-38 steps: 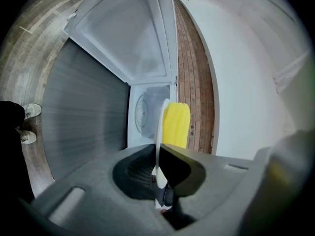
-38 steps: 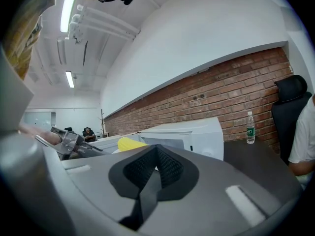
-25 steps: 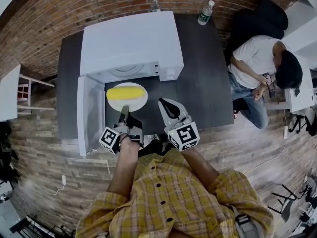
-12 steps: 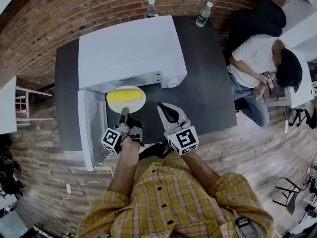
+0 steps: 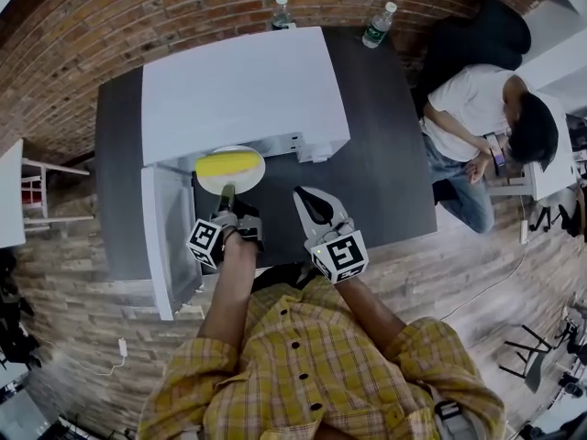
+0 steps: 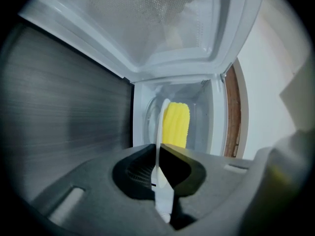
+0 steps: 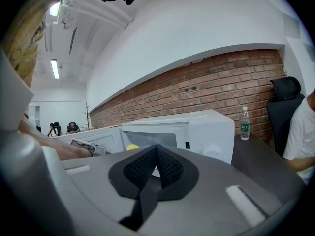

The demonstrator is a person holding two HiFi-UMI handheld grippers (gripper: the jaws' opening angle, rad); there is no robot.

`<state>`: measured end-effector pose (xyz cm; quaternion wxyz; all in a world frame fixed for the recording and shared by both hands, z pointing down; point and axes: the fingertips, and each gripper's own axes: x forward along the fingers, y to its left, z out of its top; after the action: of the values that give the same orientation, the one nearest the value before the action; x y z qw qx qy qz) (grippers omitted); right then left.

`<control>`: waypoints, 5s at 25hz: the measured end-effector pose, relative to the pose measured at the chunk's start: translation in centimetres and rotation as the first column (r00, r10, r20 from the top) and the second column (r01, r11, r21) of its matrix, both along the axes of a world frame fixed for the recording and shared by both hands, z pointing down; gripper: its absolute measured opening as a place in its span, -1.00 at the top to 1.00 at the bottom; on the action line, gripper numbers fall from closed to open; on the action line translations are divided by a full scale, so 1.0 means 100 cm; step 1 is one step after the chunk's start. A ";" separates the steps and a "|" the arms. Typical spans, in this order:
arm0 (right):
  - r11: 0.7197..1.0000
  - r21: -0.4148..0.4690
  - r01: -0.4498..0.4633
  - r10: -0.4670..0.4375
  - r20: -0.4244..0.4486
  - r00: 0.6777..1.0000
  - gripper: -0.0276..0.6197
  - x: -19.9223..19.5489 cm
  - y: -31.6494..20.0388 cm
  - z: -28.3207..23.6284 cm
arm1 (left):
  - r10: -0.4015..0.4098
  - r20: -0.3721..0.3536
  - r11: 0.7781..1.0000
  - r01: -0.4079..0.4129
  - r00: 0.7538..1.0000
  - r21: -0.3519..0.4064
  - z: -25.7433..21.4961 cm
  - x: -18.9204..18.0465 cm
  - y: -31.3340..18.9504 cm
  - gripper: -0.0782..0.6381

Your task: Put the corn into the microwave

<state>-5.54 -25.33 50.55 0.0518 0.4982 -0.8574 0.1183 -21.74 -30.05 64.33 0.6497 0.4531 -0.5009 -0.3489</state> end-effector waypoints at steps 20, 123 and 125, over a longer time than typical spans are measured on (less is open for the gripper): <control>1.000 -0.029 -0.010 0.009 -0.026 1.000 0.92 0.003 -0.014 0.012 | 0.024 0.042 0.998 -0.021 0.999 -0.059 0.041 0.002 -0.044 0.72; 0.994 0.073 0.080 -0.084 0.054 0.995 0.91 0.007 0.056 -0.057 | 0.023 0.951 0.743 -0.642 0.308 0.190 -0.191 0.074 0.109 0.79; 0.993 0.082 0.082 -0.086 0.050 0.995 0.91 0.006 0.056 -0.061 | 0.004 0.961 0.742 -0.645 0.277 0.183 -0.193 0.074 0.111 0.79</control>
<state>-4.92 -19.68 44.49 0.0139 0.4600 -0.8827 0.0946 -14.36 -18.96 44.98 0.1504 0.8283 -0.5397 -0.0084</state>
